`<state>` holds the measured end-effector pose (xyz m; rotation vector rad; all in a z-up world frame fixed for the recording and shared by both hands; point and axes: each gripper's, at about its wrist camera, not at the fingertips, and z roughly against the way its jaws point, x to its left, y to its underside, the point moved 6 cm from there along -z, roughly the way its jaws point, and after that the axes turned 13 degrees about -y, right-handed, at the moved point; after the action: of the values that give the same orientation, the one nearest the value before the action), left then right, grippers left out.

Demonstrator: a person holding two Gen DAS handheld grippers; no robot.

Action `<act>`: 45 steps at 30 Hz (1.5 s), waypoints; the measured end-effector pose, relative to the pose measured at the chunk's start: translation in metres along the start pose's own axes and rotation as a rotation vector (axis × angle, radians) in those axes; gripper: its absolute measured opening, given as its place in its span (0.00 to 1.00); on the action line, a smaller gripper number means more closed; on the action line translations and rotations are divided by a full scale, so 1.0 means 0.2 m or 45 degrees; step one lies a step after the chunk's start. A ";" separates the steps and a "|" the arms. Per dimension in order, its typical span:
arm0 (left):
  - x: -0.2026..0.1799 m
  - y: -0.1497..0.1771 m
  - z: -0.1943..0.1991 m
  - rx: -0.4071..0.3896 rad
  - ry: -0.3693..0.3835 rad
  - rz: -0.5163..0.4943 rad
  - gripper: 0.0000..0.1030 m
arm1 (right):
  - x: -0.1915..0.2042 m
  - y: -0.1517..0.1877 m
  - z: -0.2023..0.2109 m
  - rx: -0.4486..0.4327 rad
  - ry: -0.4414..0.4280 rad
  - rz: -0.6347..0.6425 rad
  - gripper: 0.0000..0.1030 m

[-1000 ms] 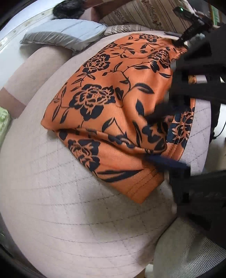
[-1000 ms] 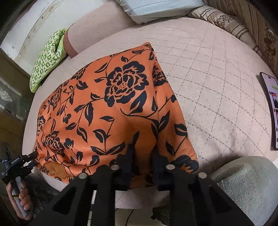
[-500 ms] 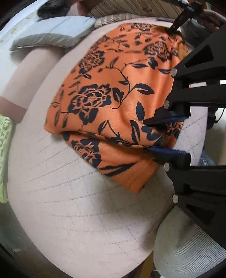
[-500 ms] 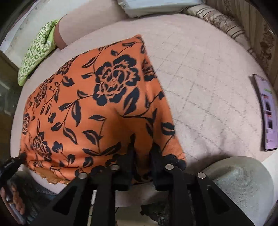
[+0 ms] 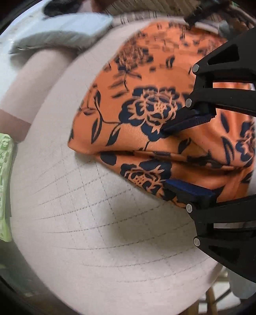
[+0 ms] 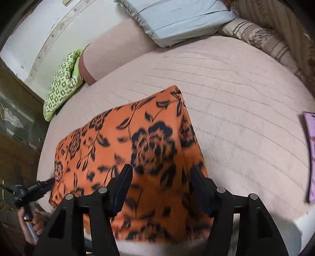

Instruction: Fold small clothes

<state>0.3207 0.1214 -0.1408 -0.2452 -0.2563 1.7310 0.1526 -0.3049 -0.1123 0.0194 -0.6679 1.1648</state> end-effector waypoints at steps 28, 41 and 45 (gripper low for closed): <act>0.16 0.13 0.22 -0.186 -0.019 0.158 0.26 | 0.16 0.04 0.00 -0.098 0.241 0.209 0.48; 0.44 0.08 0.14 -0.097 0.041 0.479 0.65 | 1.07 0.08 -0.18 0.179 -0.503 0.265 0.64; 0.38 0.11 -0.01 0.062 0.095 0.400 0.66 | 1.33 0.04 -0.47 0.381 -0.558 0.257 0.64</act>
<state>0.2885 0.1918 -0.1504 -0.3276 -0.1248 2.0308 0.2503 -0.0446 -0.0599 0.4810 -0.8879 1.4655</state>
